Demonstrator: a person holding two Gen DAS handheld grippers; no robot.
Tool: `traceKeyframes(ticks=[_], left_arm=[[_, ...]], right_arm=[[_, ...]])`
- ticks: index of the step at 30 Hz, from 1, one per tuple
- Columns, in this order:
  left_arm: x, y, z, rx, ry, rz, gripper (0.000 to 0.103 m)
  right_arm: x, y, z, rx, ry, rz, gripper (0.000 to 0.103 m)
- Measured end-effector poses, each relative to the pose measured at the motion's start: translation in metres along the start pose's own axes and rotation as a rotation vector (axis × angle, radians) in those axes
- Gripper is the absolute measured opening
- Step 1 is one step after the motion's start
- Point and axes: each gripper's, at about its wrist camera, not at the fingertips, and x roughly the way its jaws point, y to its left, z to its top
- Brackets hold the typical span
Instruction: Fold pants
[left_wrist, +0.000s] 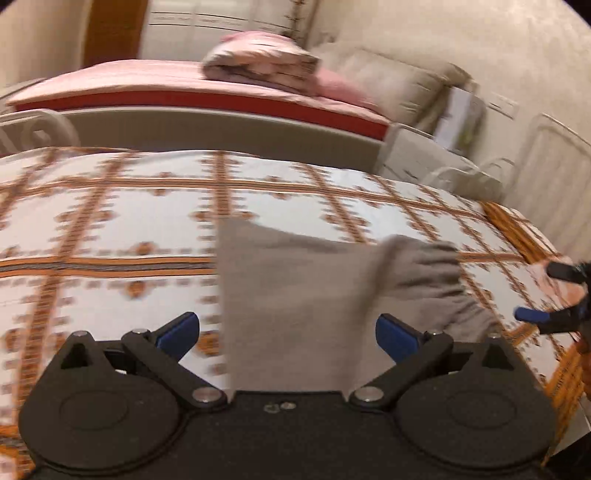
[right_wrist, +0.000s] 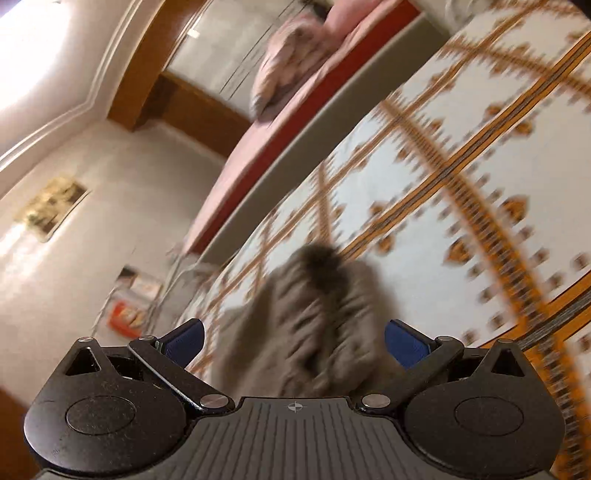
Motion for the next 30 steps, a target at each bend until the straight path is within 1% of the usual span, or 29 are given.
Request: traceKeyframes(ticks=[3,6,7,8,10,11,12,15,17,20,21,22,23,24,26,28,29,30], left_arm=[[-0.018,0.031,-0.001,-0.043,0.000,0.037,0.096],[-0.032,0.056,-0.004,-0.085,-0.004,0.050,0.096],[-0.037,0.061,-0.005,-0.090,-0.009,0.054,0.096],[-0.039,0.065,-0.007,-0.090,-0.011,0.055,0.096],[-0.044,0.071,-0.010,-0.088,-0.012,0.054,0.096],[-0.046,0.073,-0.011,-0.088,-0.014,0.054,0.096],[-0.047,0.075,-0.012,-0.090,-0.015,0.055,0.096],[-0.050,0.079,-0.014,-0.101,-0.020,0.052,0.096],[-0.053,0.082,-0.015,-0.115,-0.032,0.045,0.096],[-0.055,0.082,-0.012,-0.112,-0.052,0.039,0.096],[-0.055,0.081,-0.011,-0.109,-0.055,0.038,0.096],[-0.054,0.081,-0.011,-0.108,-0.055,0.040,0.096],[-0.054,0.081,-0.010,-0.106,-0.054,0.040,0.096],[-0.054,0.081,-0.010,-0.104,-0.054,0.040,0.096],[-0.052,0.081,-0.010,-0.104,-0.052,0.039,0.096],[-0.051,0.080,-0.010,-0.098,-0.047,0.040,0.096],[-0.050,0.080,-0.010,-0.095,-0.044,0.039,0.096],[-0.049,0.079,-0.011,-0.092,-0.042,0.042,0.096]], right_arm=[[0.017,0.006,-0.008,-0.005,0.060,0.001,0.103],[0.033,0.007,-0.014,0.029,0.104,0.038,0.102],[0.036,0.009,-0.016,0.026,0.103,0.038,0.096],[0.039,0.010,-0.017,0.028,0.108,0.035,0.094],[0.048,0.012,-0.019,0.036,0.122,0.006,0.093],[0.052,0.013,-0.021,0.027,0.130,-0.016,0.090],[0.057,0.013,-0.023,0.029,0.140,-0.020,0.080],[0.071,0.018,-0.028,0.006,0.146,-0.067,0.076],[0.081,0.019,-0.031,0.015,0.161,-0.067,0.071],[0.104,0.021,-0.038,-0.017,0.188,-0.094,0.068],[0.109,0.023,-0.040,-0.035,0.186,-0.107,0.059],[0.112,0.026,-0.041,-0.059,0.177,-0.131,0.042],[0.114,0.029,-0.042,-0.080,0.168,-0.151,0.029],[0.114,0.032,-0.042,-0.084,0.155,-0.144,0.027],[0.108,0.042,-0.039,-0.082,0.108,-0.041,0.027],[0.094,0.053,-0.035,-0.076,0.022,0.117,0.027],[0.086,0.055,-0.032,-0.058,-0.021,0.182,0.027],[0.080,0.054,-0.029,-0.042,-0.052,0.201,0.027]])
